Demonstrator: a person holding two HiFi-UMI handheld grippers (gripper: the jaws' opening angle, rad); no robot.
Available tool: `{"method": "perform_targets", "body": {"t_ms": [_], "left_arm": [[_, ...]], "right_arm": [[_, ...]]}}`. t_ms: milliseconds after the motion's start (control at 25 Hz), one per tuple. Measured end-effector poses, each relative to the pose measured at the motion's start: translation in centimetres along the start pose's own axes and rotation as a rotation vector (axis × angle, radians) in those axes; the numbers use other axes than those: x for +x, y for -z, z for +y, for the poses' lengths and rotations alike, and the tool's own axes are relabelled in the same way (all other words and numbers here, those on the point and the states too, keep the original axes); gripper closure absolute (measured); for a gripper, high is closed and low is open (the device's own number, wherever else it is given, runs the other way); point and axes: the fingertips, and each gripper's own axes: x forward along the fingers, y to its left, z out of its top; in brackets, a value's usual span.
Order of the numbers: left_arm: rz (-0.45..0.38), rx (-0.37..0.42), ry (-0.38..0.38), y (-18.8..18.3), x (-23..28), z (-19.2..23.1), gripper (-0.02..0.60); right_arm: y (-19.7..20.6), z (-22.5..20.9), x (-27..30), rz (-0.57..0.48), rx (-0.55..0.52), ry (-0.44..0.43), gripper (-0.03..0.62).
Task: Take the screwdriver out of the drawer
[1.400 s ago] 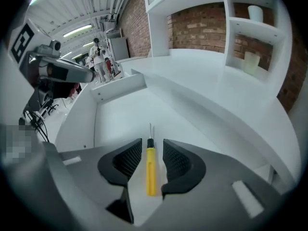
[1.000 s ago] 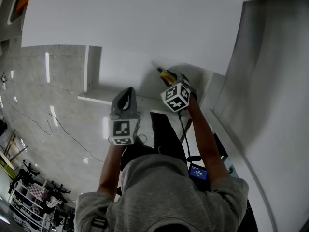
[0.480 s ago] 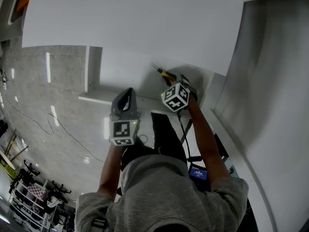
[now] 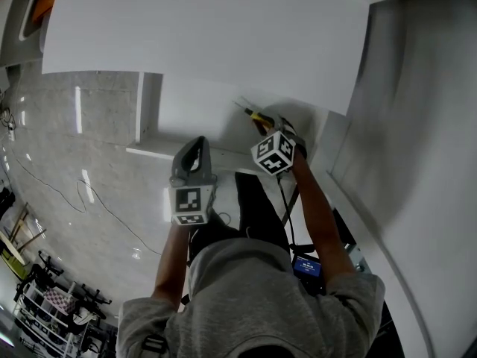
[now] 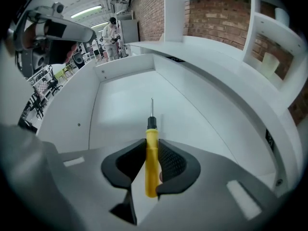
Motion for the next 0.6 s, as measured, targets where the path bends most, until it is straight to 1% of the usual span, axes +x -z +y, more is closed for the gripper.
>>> {"method": "perform_targets", "body": {"t_ms": [200,600], "left_arm": [[-0.04,0.018,0.001,-1.7,-1.3,-0.4,0.569],[-0.143,0.077,0.011,-6.1,-5.4,-2.2,0.569]], "right_arm": [[-1.3,-0.1,-2.7,-0.051,-0.002,0.034,0.511],[-4.7,0.6,-10.6,-0.177,0.002,0.122,0.511]]}}
